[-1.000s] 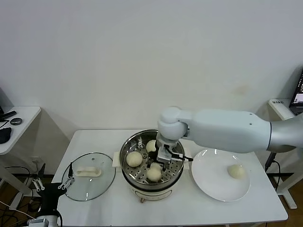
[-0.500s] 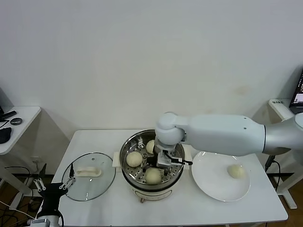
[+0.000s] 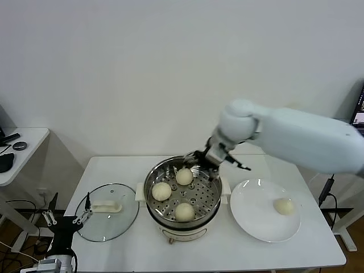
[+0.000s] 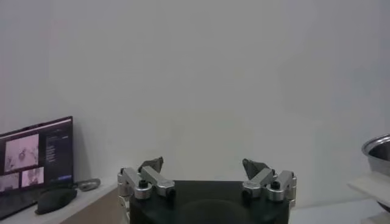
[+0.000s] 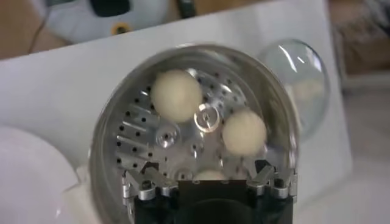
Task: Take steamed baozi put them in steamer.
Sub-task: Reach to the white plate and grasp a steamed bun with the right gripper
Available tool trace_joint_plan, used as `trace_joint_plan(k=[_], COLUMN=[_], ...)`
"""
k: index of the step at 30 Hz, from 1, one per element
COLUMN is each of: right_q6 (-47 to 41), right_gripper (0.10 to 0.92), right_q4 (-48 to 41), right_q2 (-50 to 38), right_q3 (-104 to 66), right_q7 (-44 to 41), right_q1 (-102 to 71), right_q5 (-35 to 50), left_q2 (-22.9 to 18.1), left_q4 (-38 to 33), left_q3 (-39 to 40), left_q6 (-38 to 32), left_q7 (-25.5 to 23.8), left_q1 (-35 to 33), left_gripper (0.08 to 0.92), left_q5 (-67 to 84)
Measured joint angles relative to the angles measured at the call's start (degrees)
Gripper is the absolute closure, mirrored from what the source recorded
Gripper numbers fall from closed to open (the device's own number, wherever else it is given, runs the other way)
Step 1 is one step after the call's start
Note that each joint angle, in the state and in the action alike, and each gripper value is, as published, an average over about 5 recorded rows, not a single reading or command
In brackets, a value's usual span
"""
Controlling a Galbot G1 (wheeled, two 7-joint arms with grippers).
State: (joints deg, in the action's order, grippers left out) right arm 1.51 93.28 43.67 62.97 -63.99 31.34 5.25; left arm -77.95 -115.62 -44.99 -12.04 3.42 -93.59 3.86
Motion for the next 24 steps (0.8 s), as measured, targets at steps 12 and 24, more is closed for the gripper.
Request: trace_joint_plan(k=[12,24], right_q6=[-9.8,-8.8], right_gripper=[0.203,0.203], right_q4=[-3.5,-12.9], right_q2=[-16.7,-18.3], right_q3=[-14.4,-30.7], right_q7=[-0.4,-0.5], right_q1=[-18.2,-39.3], right_q5=[-7.1,-16.4], left_q2=[0.5,0.8], left_q4=[1.4,1.6], left_q3=[1.6,1.6], left_q6=[0.0,0.2], left_q7=[-0.1,-0.1], left_q1=[0.8,0.4], left_gripper=[0.177,0.177], left_q5=[-0.5,-1.1])
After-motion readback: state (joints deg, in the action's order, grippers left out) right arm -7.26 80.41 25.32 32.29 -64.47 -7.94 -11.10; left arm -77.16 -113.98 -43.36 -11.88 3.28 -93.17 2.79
